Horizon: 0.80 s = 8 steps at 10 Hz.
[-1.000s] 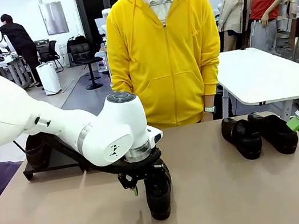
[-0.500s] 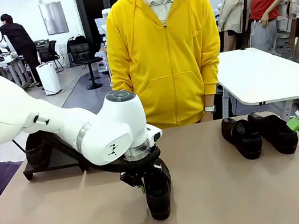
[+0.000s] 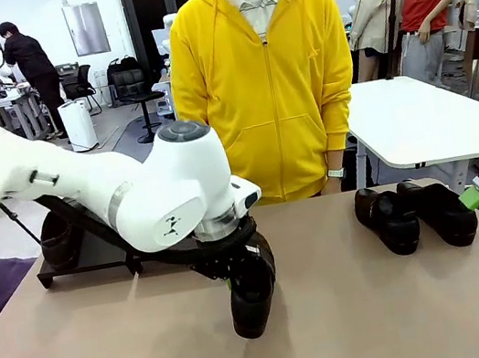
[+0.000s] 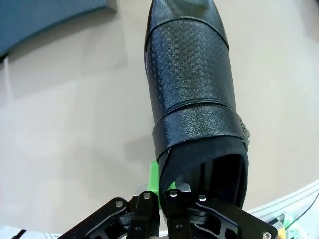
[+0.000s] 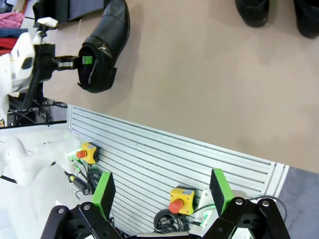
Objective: Organize the shoes by placing them on the stand.
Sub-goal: Place the Shoe from the middle of the table onto the Shoes Stand.
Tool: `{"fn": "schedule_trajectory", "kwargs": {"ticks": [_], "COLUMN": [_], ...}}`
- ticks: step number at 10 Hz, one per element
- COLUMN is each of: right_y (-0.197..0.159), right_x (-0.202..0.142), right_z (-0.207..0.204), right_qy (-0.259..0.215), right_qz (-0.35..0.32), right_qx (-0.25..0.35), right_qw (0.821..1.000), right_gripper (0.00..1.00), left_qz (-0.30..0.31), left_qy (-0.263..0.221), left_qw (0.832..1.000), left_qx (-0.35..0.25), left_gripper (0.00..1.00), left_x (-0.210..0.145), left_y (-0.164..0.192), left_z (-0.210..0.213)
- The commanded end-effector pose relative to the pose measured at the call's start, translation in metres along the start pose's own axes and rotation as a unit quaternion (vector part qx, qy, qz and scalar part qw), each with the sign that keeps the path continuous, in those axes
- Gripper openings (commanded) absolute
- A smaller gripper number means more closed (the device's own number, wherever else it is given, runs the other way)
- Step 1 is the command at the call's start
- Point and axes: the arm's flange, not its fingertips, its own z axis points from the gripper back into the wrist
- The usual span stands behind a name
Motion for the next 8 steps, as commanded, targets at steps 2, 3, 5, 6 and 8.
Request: {"fn": "schedule_trajectory", "kwargs": {"ticks": [2, 3, 5, 6, 8], "right_y": [0.002, 0.002, 0.002, 0.002, 0.002], "right_x": [0.003, 0.003, 0.003, 0.003, 0.003], "right_z": [0.003, 0.003, 0.003, 0.003, 0.003], "right_qy": [0.001, 0.001, 0.001, 0.001, 0.001], "right_qz": [0.009, 0.009, 0.009, 0.009, 0.009], "right_qx": [0.015, 0.015, 0.015, 0.015, 0.015], "right_qw": [1.000, 1.000, 1.000, 1.000, 1.000], "right_gripper": [1.00, 1.00, 1.00, 1.00, 1.00], "left_qz": [-0.029, -0.028, 0.026, 0.040, 0.078], "left_qy": [-0.030, -0.037, -0.106, -0.119, -0.126], "left_qw": [0.999, 0.999, 0.994, 0.992, 0.989], "left_qx": [-0.011, -0.023, 0.013, 0.005, 0.002], "left_gripper": [0.00, 0.00, 0.00, 0.00, 0.00], "left_x": [-0.026, -0.034, -0.040, -0.041, -0.044], "left_y": [0.038, 0.070, 0.156, 0.195, 0.261], "left_z": [0.088, 0.115, 0.150, 0.154, 0.153]}}
